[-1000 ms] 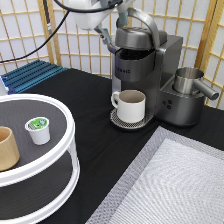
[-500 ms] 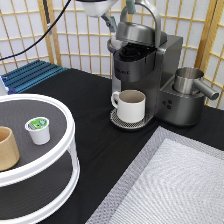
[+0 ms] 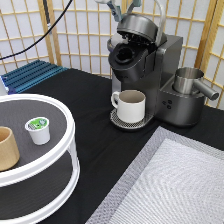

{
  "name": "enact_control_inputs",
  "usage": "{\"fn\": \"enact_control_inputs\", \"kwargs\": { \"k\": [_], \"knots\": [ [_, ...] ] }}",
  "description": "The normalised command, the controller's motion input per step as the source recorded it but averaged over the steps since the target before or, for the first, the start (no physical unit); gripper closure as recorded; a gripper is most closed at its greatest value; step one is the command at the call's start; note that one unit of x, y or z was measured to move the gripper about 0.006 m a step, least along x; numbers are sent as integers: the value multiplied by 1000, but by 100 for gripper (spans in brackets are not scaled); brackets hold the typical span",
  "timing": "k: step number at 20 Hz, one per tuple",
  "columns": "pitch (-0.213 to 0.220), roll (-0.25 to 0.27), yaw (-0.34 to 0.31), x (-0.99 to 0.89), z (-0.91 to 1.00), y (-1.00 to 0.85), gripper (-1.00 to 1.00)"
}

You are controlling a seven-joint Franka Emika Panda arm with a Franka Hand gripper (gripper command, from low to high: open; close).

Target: Make coffee

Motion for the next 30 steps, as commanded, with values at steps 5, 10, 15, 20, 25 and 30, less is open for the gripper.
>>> {"fn": "enact_control_inputs", "kwargs": {
  "k": [5,10,15,20,25,30],
  "knots": [
    [115,-48,-20,70,705,-565,-100],
    [100,0,-14,43,533,-983,-100],
    [86,0,0,49,295,-1000,-100],
    [45,-7,-11,13,-6,-994,-100],
    [-9,-82,-103,-116,-198,-702,-100],
    [-33,-89,-265,-265,-263,-262,-100]
  ]
}}
